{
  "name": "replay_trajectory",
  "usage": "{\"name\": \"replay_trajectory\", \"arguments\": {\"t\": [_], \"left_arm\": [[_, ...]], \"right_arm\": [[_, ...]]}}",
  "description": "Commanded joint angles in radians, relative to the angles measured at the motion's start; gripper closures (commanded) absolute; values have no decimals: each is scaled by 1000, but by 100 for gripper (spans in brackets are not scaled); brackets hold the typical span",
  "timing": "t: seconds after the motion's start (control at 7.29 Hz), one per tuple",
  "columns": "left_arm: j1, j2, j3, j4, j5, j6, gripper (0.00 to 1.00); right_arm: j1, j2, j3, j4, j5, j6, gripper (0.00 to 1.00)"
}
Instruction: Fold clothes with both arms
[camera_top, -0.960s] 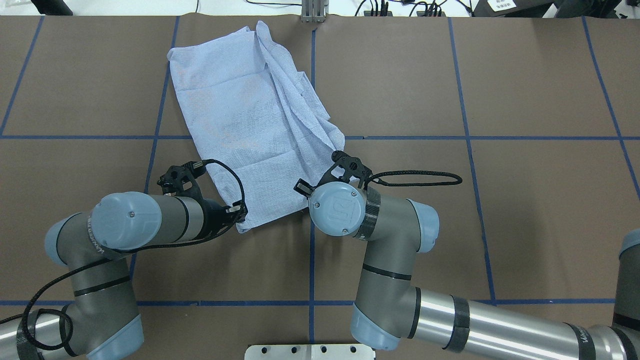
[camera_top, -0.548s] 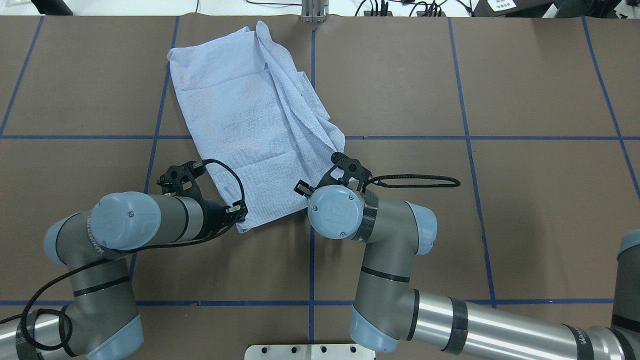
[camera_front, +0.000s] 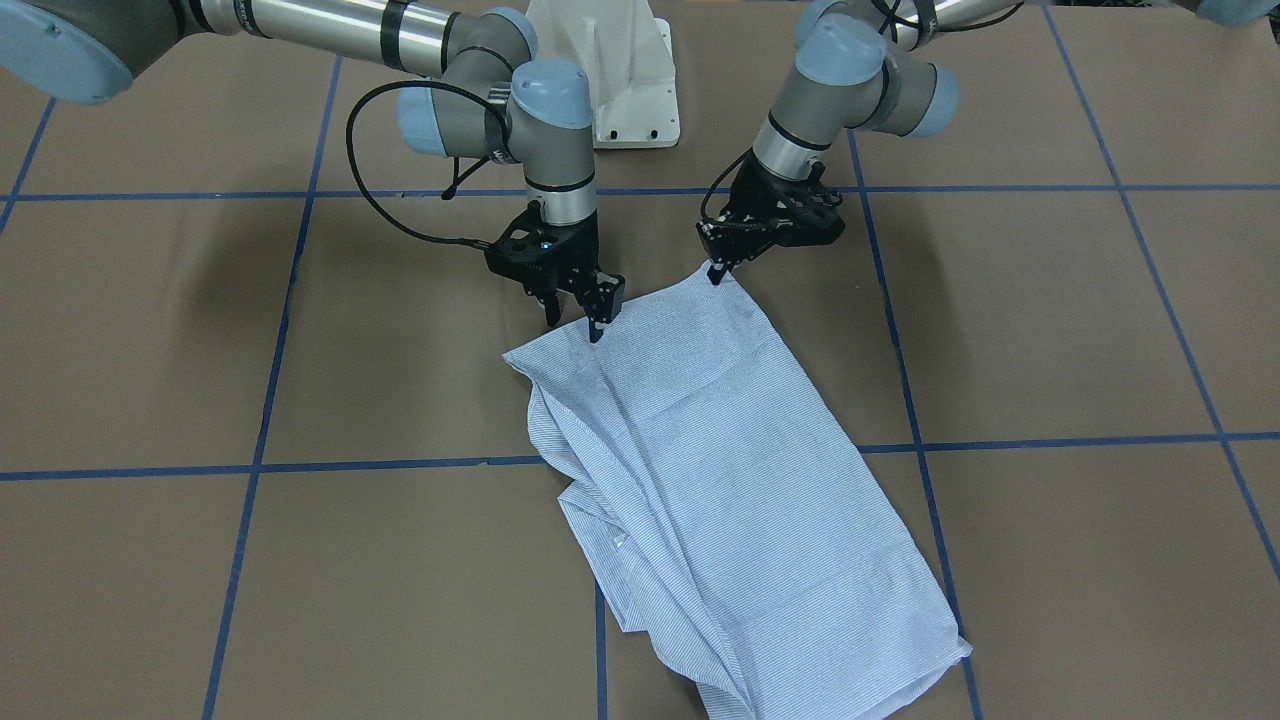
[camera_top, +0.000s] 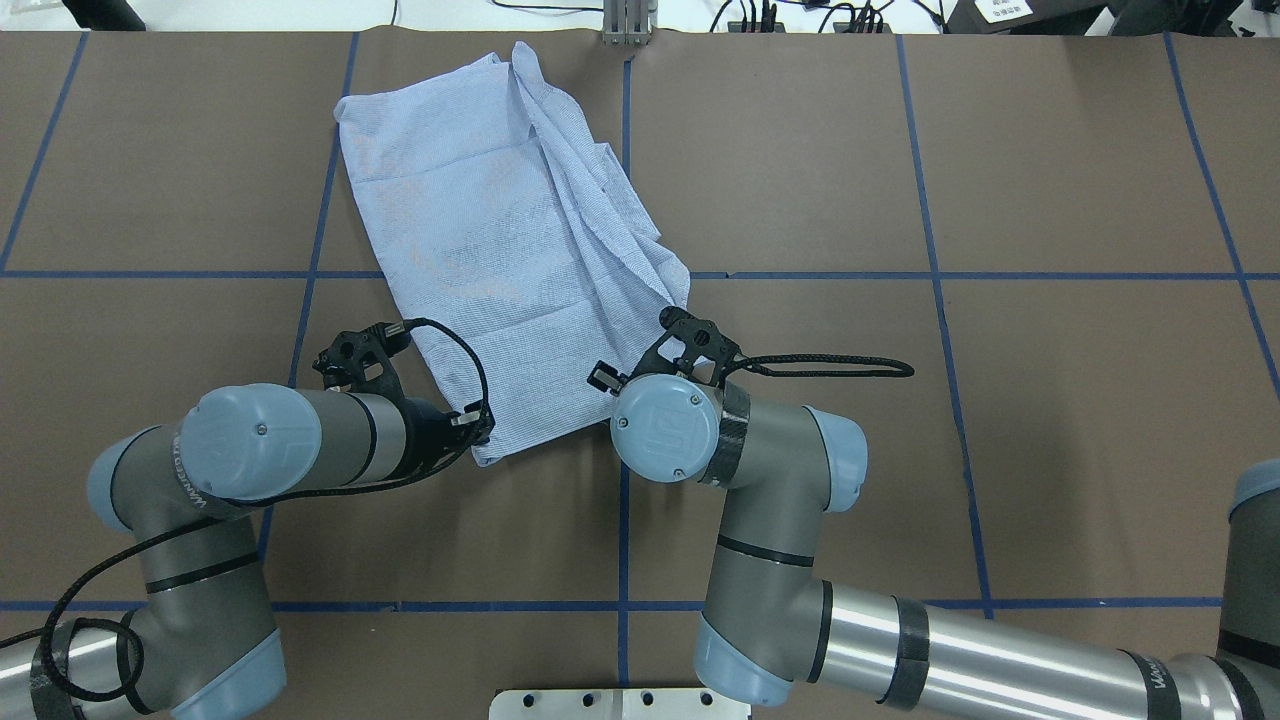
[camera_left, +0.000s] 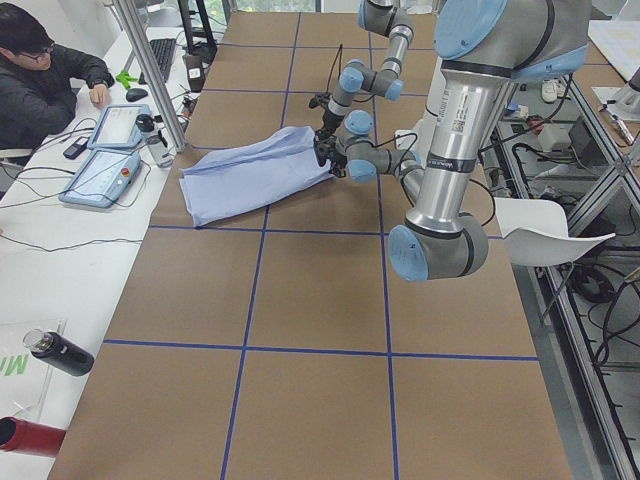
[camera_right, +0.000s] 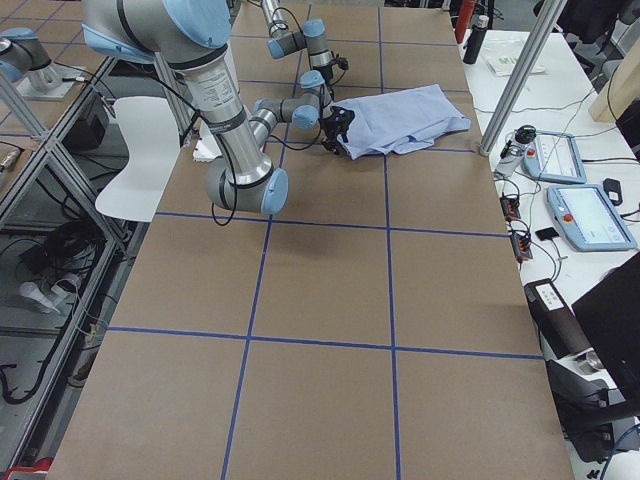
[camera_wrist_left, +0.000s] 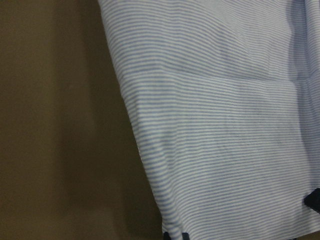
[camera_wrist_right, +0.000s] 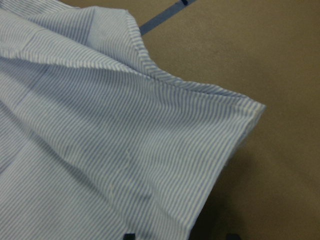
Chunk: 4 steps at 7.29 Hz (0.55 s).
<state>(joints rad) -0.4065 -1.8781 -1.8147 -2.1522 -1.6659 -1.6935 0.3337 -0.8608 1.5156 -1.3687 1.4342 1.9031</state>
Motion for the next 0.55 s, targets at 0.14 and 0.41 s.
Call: {"name": "replay_trajectory", "arguments": {"t": [0.14, 0.41], "left_arm": [[0, -1, -2, 0, 0, 0, 100], [0, -1, -2, 0, 0, 0, 100]], "right_arm": [[-1, 8, -2, 3, -3, 14, 100], [-1, 12, 0, 5, -3, 16, 100]]}}
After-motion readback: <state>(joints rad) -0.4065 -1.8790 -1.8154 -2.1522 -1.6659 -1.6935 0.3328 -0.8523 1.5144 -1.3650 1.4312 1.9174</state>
